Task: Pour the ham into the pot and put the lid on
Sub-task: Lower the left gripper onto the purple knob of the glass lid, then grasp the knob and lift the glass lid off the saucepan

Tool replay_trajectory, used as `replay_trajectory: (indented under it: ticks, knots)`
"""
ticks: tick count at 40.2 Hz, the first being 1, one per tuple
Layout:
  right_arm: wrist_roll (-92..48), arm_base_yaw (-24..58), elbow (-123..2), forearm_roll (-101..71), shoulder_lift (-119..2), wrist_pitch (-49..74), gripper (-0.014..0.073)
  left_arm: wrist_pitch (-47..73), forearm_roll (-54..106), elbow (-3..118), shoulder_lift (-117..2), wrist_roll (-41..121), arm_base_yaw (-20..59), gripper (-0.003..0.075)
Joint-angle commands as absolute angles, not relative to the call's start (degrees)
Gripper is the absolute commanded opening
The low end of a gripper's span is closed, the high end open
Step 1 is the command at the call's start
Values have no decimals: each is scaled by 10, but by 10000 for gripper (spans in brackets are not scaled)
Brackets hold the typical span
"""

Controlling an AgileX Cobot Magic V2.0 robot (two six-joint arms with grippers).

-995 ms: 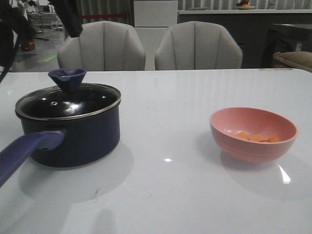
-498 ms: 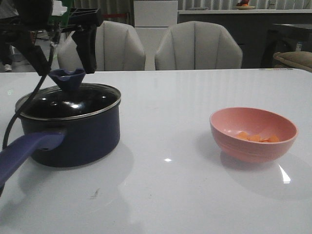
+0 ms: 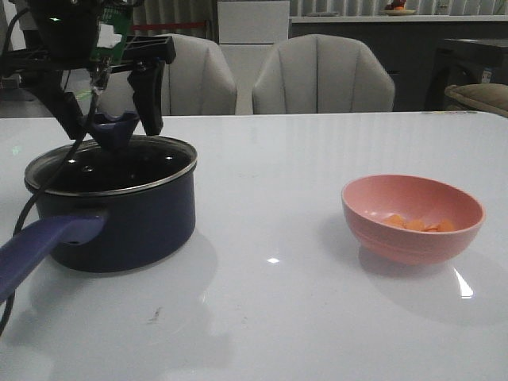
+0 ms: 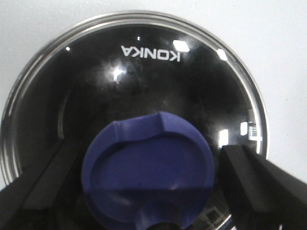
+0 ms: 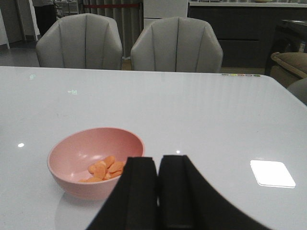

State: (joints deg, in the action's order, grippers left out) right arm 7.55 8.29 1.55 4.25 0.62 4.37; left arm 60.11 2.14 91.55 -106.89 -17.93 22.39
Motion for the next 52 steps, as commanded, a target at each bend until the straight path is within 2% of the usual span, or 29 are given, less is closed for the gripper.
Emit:
replay_trajectory:
  ticks: [1, 7, 11, 23, 38, 43, 52]
  knots:
    - [72, 79, 12, 51, 18, -3, 148, 590, 17, 935, -1041, -186, 227, 522]
    - [72, 79, 12, 51, 18, -3, 148, 591, 14, 935, -1041, -186, 227, 374]
    - [72, 79, 12, 51, 18, -3, 148, 590, 13, 935, -1041, -186, 226, 330]
    - [72, 79, 12, 51, 18, -3, 148, 587, 0, 939, -1026, -186, 226, 330]
    - [72, 79, 12, 51, 18, -3, 148, 603, -20, 921, -939, -110, 224, 330]
    - [72, 79, 12, 51, 18, -3, 148, 602, -48, 888, -904, -104, 194, 330]
    - [72, 79, 12, 51, 18, -3, 148, 544, -10, 782, -837, -54, 76, 330]
